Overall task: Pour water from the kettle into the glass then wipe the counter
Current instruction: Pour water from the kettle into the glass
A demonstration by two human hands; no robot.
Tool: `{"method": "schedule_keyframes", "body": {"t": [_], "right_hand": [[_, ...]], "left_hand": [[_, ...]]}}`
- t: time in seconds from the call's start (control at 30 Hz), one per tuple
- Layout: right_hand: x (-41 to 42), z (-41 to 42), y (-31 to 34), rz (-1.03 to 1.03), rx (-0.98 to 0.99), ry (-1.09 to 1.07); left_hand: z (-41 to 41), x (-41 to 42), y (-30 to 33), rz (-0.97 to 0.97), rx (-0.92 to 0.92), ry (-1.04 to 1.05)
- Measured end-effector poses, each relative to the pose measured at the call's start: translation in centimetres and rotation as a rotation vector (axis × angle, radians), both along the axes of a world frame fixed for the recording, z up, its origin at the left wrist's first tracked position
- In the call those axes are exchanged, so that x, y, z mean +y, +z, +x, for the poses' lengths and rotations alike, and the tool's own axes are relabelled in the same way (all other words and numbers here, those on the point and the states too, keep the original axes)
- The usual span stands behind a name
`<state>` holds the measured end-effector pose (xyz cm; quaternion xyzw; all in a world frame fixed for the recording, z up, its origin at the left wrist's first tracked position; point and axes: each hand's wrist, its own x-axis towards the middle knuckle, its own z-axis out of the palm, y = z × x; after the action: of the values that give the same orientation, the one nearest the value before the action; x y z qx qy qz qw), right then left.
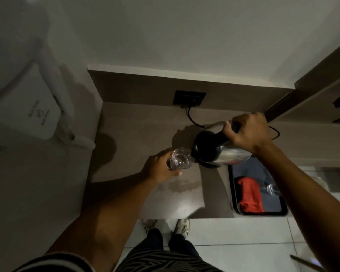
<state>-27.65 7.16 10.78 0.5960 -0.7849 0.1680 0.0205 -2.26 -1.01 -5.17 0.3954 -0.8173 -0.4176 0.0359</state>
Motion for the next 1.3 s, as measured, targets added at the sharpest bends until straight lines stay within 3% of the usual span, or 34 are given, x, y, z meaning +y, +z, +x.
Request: {"method": "schedule_keyframes", "body": {"t": [0.63,1.3], "right_hand": [[-1.2,1.1,1.5,0.102,0.307,0.045],[-1.2,1.5,4.5,0.178,0.297,0.070]], "left_hand": [[0.1,-0.1,-0.2,-0.006,-0.025,-0.026],[0.2,-0.1,-0.5,0.029,-0.021,-0.030]]}}
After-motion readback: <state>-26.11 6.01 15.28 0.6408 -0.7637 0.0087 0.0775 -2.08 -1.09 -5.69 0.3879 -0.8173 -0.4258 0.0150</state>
